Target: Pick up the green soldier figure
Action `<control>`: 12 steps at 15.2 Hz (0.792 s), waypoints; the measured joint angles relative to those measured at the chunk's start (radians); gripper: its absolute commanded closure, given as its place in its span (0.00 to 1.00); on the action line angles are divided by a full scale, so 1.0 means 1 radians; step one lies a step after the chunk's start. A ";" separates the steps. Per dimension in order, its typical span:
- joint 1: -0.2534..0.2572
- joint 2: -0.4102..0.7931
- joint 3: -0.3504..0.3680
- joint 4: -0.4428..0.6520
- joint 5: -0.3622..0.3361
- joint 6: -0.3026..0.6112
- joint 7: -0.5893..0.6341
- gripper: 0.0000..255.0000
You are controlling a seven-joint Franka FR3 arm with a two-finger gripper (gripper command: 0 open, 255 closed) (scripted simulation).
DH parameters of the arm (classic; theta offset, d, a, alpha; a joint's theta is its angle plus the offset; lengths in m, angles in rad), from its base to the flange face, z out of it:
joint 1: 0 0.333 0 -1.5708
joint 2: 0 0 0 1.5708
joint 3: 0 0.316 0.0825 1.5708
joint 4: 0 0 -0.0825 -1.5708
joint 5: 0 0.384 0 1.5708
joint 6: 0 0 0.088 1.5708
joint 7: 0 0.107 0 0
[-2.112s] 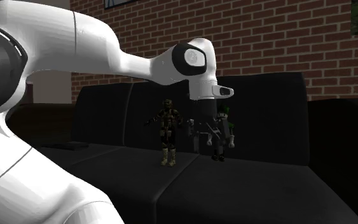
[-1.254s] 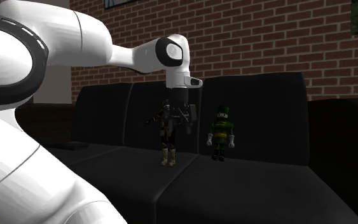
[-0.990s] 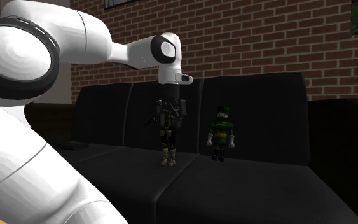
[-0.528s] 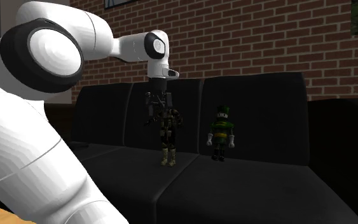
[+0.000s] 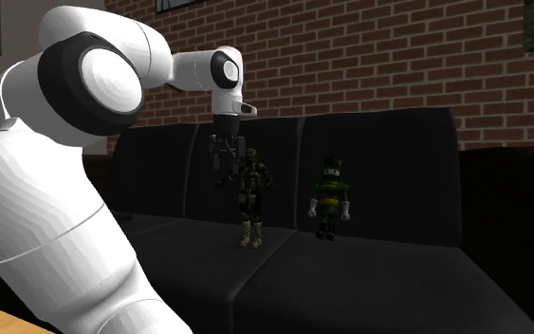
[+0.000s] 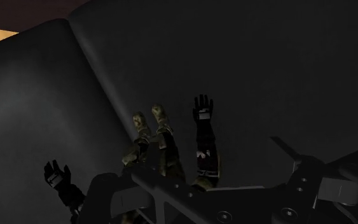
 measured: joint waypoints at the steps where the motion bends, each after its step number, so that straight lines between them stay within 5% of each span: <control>1: 0.001 -0.007 0.000 -0.022 0.002 0.015 -0.004 0.00; 4: 0.005 -0.027 0.000 -0.076 0.009 0.049 -0.011 0.00; 5: 0.005 -0.028 0.000 -0.082 0.010 0.054 -0.013 1.00; 12: 0.006 -0.030 0.001 -0.088 0.010 0.060 -0.014 1.00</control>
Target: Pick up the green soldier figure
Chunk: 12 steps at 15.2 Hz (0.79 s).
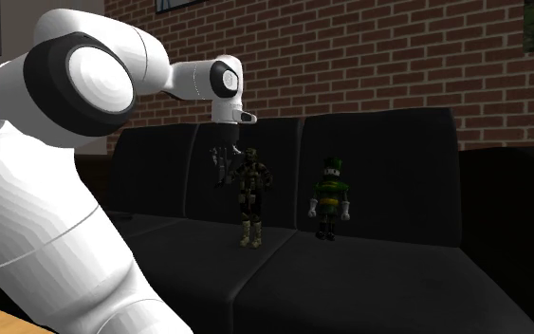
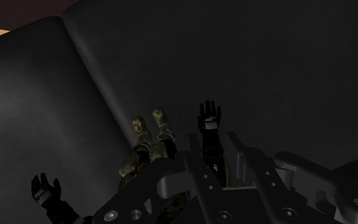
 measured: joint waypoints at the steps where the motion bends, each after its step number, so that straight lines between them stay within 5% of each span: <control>1: 0.000 0.000 0.000 0.000 0.000 0.000 0.000 1.00; 12: -0.010 0.058 0.003 0.158 -0.018 -0.104 0.028 1.00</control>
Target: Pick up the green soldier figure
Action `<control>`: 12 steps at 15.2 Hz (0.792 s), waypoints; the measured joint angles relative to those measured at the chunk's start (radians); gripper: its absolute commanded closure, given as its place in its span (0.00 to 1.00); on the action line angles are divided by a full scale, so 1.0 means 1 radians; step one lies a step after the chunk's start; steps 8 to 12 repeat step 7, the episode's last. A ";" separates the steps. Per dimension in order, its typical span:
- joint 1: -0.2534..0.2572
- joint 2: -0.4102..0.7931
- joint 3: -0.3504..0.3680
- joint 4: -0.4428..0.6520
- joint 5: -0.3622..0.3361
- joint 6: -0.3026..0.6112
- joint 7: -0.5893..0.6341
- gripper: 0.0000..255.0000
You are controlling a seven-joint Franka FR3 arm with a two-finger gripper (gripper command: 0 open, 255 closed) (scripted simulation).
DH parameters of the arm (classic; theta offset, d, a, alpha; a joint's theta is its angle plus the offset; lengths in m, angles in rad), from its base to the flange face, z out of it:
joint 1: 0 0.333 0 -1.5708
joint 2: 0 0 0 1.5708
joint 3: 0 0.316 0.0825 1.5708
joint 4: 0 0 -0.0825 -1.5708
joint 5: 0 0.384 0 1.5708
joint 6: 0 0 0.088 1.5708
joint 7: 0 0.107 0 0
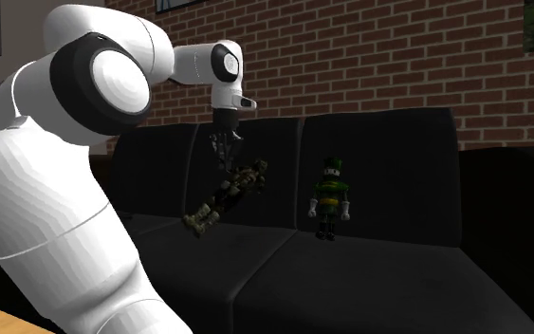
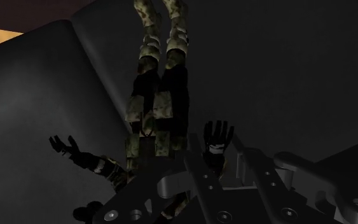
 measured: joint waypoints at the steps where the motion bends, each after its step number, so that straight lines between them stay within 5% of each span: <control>1: -0.001 0.004 0.000 0.017 -0.001 -0.012 0.003 1.00; 7: -0.008 0.063 0.008 0.149 -0.018 -0.088 0.026 1.00; 12: -0.008 0.063 0.008 0.149 -0.018 -0.088 0.026 1.00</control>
